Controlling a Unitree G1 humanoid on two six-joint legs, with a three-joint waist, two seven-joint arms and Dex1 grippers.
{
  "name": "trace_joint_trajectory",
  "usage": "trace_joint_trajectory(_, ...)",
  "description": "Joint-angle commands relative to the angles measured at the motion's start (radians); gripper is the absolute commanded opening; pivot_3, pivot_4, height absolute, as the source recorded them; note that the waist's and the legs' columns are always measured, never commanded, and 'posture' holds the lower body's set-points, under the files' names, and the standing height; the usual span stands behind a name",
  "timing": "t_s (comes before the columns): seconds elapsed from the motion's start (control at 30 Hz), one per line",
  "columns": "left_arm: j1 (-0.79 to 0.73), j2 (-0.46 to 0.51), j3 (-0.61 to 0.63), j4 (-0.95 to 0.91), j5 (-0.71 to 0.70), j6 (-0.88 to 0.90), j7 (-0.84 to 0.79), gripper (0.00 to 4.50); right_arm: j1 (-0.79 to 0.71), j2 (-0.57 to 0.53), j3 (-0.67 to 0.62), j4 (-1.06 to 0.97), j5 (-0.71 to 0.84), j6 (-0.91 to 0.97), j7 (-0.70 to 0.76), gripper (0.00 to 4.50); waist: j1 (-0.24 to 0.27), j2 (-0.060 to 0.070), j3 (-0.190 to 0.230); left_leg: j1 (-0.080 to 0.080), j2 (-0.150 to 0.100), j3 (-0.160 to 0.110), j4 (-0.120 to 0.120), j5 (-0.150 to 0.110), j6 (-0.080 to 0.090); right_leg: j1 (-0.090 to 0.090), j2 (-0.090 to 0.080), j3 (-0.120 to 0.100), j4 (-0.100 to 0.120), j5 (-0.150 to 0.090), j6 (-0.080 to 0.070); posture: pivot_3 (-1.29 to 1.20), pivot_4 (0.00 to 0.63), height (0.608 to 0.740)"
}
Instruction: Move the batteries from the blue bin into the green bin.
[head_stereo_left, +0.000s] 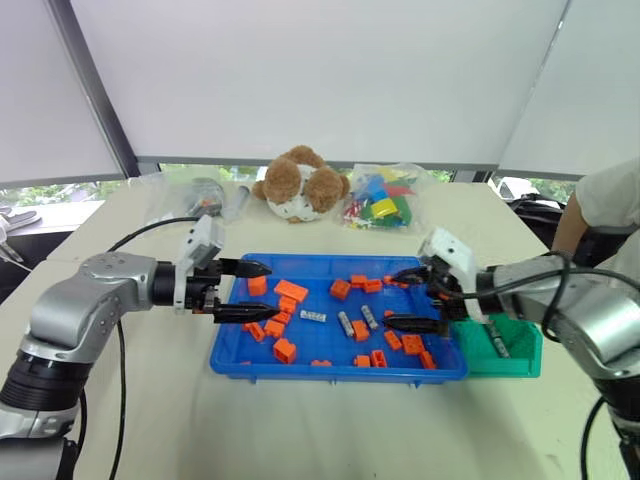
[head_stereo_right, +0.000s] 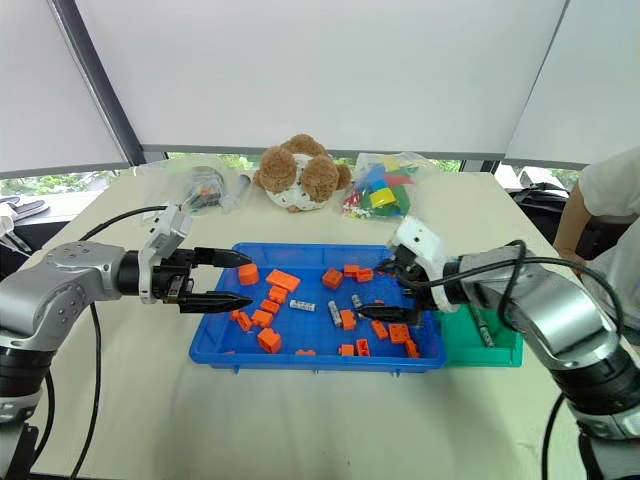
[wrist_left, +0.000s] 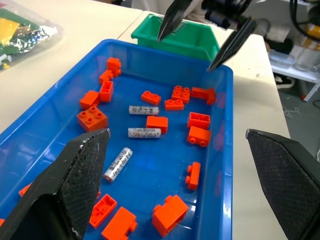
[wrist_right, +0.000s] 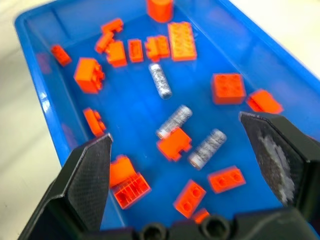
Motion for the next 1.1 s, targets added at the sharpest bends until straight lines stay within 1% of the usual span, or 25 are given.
trace_joint_trajectory(0.03, -0.032, 0.014, 0.030, 0.006, 0.008, -0.021, 0.002, 4.50, -0.066, 0.093, 0.088, 0.060, -0.071, -0.018, -0.038, 4.43, -0.001, 0.000, 0.000, 0.000, 0.000, 0.000, 0.000, 0.000, 0.000, 0.000, 0.000, 0.000, 0.000, 0.000, 0.000, 0.00, 0.150, 0.733)
trace_joint_trajectory(0.13, -0.043, 0.013, 0.029, 0.022, 0.011, -0.025, -0.002, 4.50, -0.106, 0.167, 0.149, 0.122, -0.123, -0.029, -0.050, 4.43, 0.002, 0.000, 0.000, 0.000, 0.000, 0.000, 0.000, 0.000, 0.000, 0.000, 0.000, 0.000, 0.000, 0.000, 0.000, 0.00, 0.150, 0.733)
trace_joint_trajectory(0.23, -0.058, 0.015, 0.027, 0.034, 0.018, -0.028, 0.000, 4.50, -0.168, 0.290, 0.230, 0.260, -0.193, -0.082, -0.067, 4.43, 0.001, 0.000, 0.000, -0.001, 0.000, 0.001, 0.000, 0.000, 0.000, 0.000, 0.000, 0.000, 0.000, 0.000, 0.000, 0.00, 0.150, 0.733)
trace_joint_trajectory(0.37, -0.070, 0.014, 0.025, 0.036, 0.024, -0.026, 0.000, 4.50, -0.213, 0.387, 0.289, 0.424, -0.275, -0.168, -0.057, 4.43, 0.000, 0.000, 0.000, 0.000, 0.000, 0.001, 0.000, 0.000, 0.000, -0.001, 0.000, -0.001, 0.001, 0.000, 0.000, 0.00, 0.150, 0.733)
trace_joint_trajectory(0.63, -0.066, 0.019, 0.032, 0.017, 0.020, -0.021, 0.009, 4.50, -0.242, 0.487, 0.311, 0.641, -0.380, -0.290, -0.025, 4.43, -0.003, 0.000, 0.000, -0.001, 0.000, 0.001, 0.000, 0.002, -0.003, -0.001, 0.000, -0.001, 0.001, 0.000, 0.000, 0.00, 0.150, 0.733)
trace_joint_trajectory(0.87, -0.065, 0.016, 0.032, 0.005, 0.021, -0.021, 0.021, 4.50, -0.258, 0.544, 0.311, 0.755, -0.436, -0.306, -0.006, 4.43, -0.005, 0.000, 0.000, -0.001, 0.000, 0.000, 0.000, 0.003, -0.005, -0.001, 0.000, -0.001, 0.001, 0.000, 0.000, 0.00, 0.150, 0.733)
trace_joint_trajectory(0.9, -0.066, 0.016, 0.031, 0.005, 0.022, -0.022, 0.022, 4.50, -0.259, 0.549, 0.312, 0.763, -0.441, -0.301, -0.002, 4.21, -0.005, 0.000, 0.000, -0.001, 0.000, 0.000, 0.000, 0.003, -0.005, -0.001, 0.000, -0.001, 0.001, 0.000, 0.000, 0.00, 0.150, 0.733)
trace_joint_trajectory(0.97, -0.067, 0.016, 0.029, 0.006, 0.024, -0.025, 0.023, 4.50, -0.260, 0.556, 0.313, 0.767, -0.449, -0.294, 0.010, 3.55, -0.005, 0.000, 0.000, -0.001, 0.000, 0.000, 0.000, 0.003, -0.005, -0.001, 0.000, -0.001, 0.001, 0.000, 0.000, 0.00, 0.150, 0.733)
trace_joint_trajectory(1.0, -0.069, 0.015, 0.028, 0.008, 0.025, -0.027, 0.023, 4.50, -0.261, 0.560, 0.312, 0.769, -0.453, -0.292, 0.014, 3.12, -0.005, 0.000, 0.000, 0.000, 0.000, 0.000, 0.000, 0.003, -0.005, -0.001, 0.000, -0.001, 0.001, 0.000, 0.000, 0.00, 0.150, 0.733)
trace_joint_trajectory(1.03, -0.070, 0.014, 0.026, 0.008, 0.026, -0.028, 0.025, 4.50, -0.261, 0.563, 0.310, 0.770, -0.456, -0.291, 0.016, 2.54, -0.005, 0.000, 0.000, 0.000, 0.000, 0.000, 0.000, 0.003, -0.005, -0.001, 0.000, -0.001, 0.001, 0.000, 0.000, 0.00, 0.150, 0.733)
trace_joint_trajectory(1.1, -0.071, 0.010, 0.022, 0.008, 0.027, -0.030, 0.028, 4.50, -0.264, 0.569, 0.304, 0.770, -0.461, -0.283, 0.015, 1.59, -0.004, 0.000, 0.000, -0.001, 0.000, 0.000, 0.000, 0.003, -0.005, -0.001, 0.000, -0.001, 0.001, 0.000, 0.000, 0.00, 0.150, 0.733)
